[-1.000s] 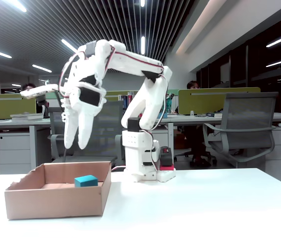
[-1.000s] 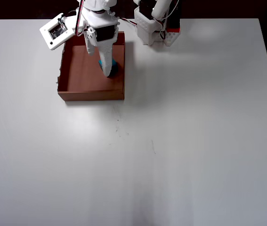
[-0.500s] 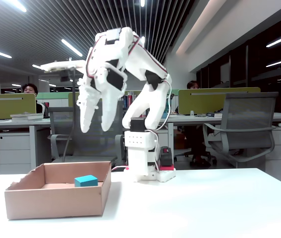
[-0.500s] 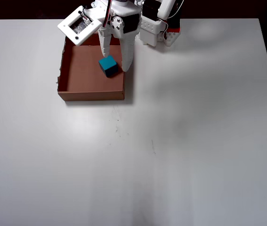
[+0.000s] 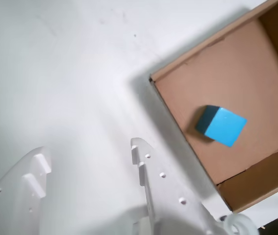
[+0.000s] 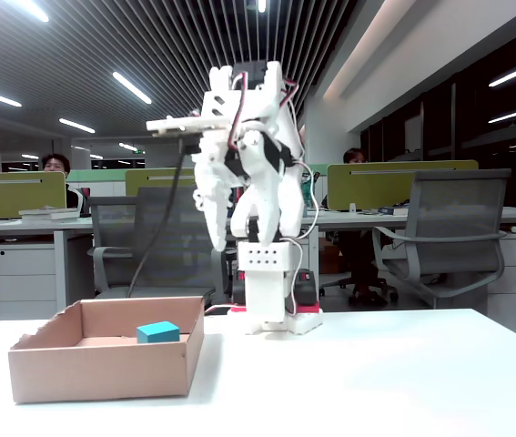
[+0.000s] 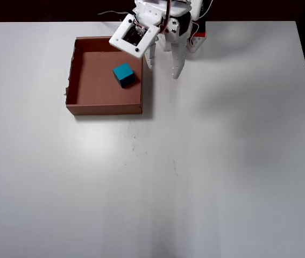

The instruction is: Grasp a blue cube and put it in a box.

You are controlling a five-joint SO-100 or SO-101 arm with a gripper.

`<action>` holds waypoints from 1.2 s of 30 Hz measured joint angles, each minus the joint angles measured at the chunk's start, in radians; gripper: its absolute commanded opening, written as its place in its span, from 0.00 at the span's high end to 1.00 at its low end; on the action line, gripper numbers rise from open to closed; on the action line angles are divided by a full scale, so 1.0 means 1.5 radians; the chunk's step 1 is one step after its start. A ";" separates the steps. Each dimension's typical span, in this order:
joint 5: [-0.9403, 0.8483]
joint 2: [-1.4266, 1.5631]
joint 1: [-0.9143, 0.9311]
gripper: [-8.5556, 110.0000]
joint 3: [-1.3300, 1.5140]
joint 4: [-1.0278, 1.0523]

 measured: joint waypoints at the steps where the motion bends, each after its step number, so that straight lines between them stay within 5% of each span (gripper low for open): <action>1: 0.000 0.001 -0.001 0.76 0.003 0.000; 16: 0.010 0.156 -0.150 0.80 0.168 -0.036; 36: 0.011 0.319 -0.199 0.80 0.372 -0.061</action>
